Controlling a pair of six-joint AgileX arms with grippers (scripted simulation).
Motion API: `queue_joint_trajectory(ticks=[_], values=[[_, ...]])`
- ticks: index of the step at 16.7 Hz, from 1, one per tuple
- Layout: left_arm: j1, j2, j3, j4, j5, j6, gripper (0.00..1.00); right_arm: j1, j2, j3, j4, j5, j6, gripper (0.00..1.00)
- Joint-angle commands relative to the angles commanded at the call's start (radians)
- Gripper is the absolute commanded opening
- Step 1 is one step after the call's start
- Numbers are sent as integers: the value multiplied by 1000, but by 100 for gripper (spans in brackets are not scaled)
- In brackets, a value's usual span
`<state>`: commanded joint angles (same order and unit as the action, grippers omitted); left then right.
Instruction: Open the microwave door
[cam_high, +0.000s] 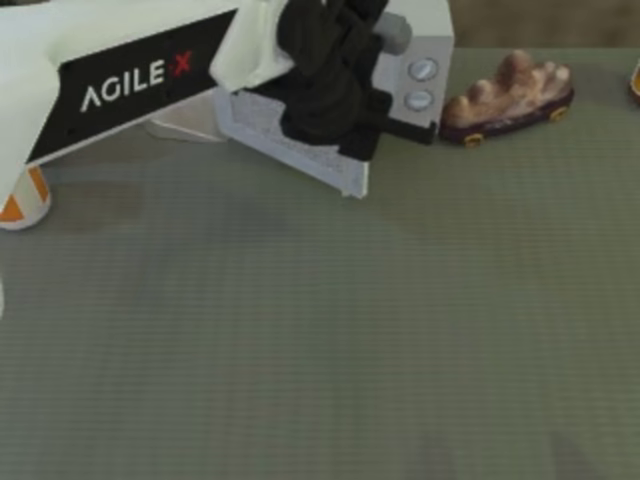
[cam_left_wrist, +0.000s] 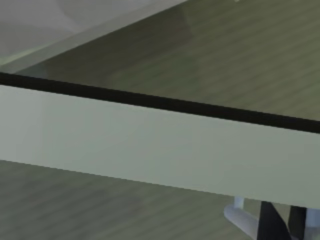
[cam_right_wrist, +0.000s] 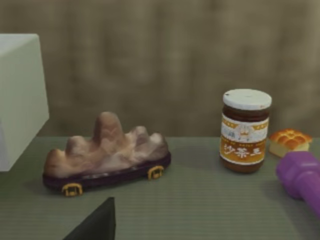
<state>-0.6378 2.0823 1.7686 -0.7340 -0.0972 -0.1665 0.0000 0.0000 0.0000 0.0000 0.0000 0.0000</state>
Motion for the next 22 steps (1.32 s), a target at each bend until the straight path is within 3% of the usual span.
queue_joint_trajectory(ticks=[9, 22], values=[[31, -85, -126, 49, 72, 126, 0, 0, 0, 0, 0, 0, 0, 100], [32, -86, -128, 49, 73, 128, 0, 0, 0, 0, 0, 0, 0, 100]])
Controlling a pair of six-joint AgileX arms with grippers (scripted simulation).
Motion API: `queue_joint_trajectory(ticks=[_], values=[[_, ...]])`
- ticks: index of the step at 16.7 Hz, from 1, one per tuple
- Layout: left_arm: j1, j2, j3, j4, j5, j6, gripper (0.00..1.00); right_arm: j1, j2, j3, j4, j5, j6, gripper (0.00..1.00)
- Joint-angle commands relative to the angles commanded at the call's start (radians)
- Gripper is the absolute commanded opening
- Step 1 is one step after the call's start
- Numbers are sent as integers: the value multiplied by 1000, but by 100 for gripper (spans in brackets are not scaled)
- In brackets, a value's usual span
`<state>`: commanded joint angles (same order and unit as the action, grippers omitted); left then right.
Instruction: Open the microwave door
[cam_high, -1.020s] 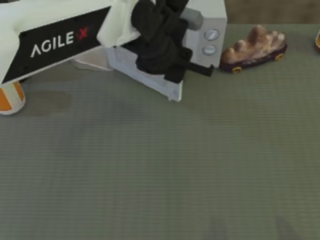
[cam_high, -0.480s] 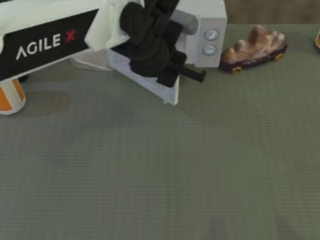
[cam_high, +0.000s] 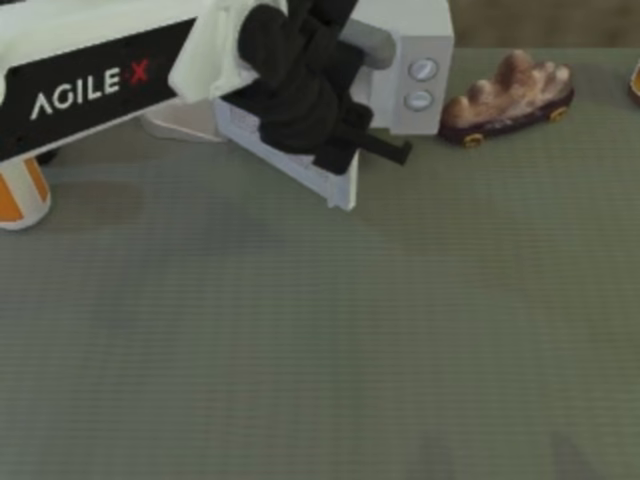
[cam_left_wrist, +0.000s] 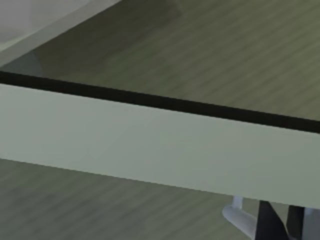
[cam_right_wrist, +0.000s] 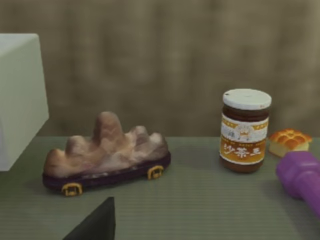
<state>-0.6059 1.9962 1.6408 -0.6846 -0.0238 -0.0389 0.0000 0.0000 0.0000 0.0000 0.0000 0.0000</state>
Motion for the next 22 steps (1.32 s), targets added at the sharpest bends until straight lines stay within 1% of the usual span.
queue_joint_trajectory(ticks=[12, 15, 20, 22], values=[[0, 0, 0, 0, 0, 0, 0, 0, 0, 0, 0, 0, 0, 100], [-1, -7, -13, 4, 15, 11, 0, 0, 0, 0, 0, 0, 0, 100], [37, -65, -92, 24, 72, 123, 0, 0, 0, 0, 0, 0, 0, 100], [42, -74, -104, 27, 82, 140, 0, 0, 0, 0, 0, 0, 0, 100]])
